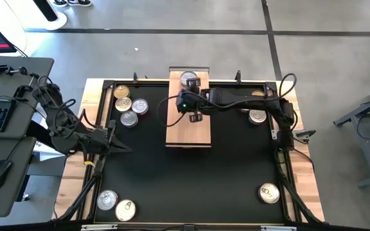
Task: Stack canned seafood by type on shelf
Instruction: Put the red tuna can on the shelf
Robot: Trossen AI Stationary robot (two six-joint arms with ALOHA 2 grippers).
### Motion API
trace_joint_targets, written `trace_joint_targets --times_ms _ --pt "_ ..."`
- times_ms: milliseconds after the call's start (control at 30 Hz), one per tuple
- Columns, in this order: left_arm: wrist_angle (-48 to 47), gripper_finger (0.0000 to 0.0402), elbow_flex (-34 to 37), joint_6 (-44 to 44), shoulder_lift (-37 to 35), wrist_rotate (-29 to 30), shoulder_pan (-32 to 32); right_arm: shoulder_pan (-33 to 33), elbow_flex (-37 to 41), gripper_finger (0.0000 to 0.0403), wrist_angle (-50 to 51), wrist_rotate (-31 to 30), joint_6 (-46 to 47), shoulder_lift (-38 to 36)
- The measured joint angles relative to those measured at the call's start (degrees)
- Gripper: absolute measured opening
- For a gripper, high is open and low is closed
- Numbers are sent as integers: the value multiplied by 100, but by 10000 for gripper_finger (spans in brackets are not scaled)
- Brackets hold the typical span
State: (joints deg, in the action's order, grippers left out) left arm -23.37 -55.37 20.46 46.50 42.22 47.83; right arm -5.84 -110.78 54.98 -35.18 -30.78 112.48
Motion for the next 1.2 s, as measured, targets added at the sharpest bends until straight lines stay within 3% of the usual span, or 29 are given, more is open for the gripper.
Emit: trace_joint_targets --times_ms 233,433,767,967,1200 --pt "41 0 0 50 168 270 -7 -262 0 131 -45 315 -414 209" --pt "47 0 0 47 285 357 -20 -432 -2 154 -64 226 -377 290" --pt "39 0 0 45 311 384 -17 -602 -2 161 -212 640 -85 292" --pt "37 0 0 53 312 382 -17 -621 -20 162 -182 1425 -18 277" --pt "26 0 0 103 312 382 -17 -615 -20 184 -151 1630 54 279"
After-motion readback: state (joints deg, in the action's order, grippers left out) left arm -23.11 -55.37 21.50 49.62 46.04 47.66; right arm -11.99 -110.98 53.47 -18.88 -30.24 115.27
